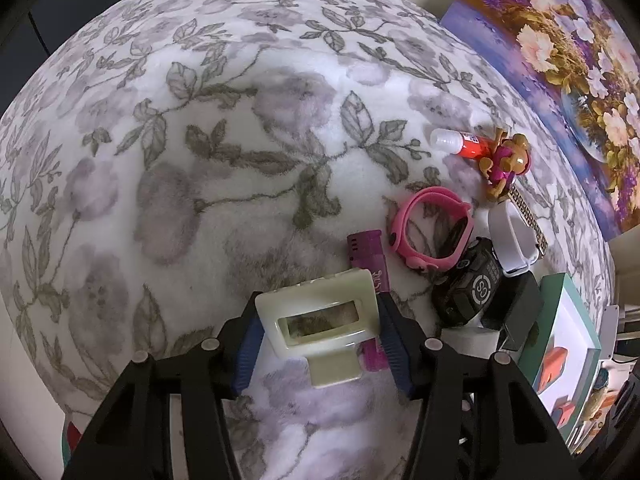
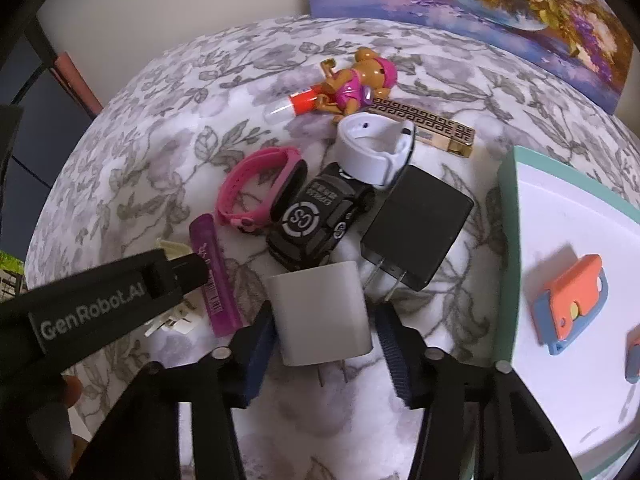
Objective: Organize rigid objects
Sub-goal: 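Grasp the cream plastic stand with the left gripper while the right grasps the white charger, then lower the cream stand and white charger into the tray and open both grippers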
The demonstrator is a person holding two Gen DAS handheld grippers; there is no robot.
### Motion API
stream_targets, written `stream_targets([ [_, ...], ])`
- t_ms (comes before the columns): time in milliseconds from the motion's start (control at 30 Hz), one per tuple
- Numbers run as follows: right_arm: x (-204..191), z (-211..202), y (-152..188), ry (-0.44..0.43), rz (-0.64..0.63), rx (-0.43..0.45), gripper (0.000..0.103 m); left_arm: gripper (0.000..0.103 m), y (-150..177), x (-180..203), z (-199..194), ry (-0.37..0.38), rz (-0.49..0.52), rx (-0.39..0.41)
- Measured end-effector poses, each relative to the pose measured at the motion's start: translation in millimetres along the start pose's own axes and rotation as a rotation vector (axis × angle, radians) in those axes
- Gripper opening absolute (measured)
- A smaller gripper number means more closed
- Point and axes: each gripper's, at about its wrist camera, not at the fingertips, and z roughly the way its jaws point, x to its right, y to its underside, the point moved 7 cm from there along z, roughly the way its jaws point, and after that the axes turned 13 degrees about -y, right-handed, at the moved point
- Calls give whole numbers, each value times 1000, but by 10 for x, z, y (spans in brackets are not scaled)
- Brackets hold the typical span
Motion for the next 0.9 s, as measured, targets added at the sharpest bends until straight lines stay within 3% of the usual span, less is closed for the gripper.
stream_targets([
  [533,153,-313,109,-90,131,30,46,56,133,-42,-320,-22,28,76],
  [900,510,-980,-35,-116,243,199,46,56,252,417,-818,23,121,189],
])
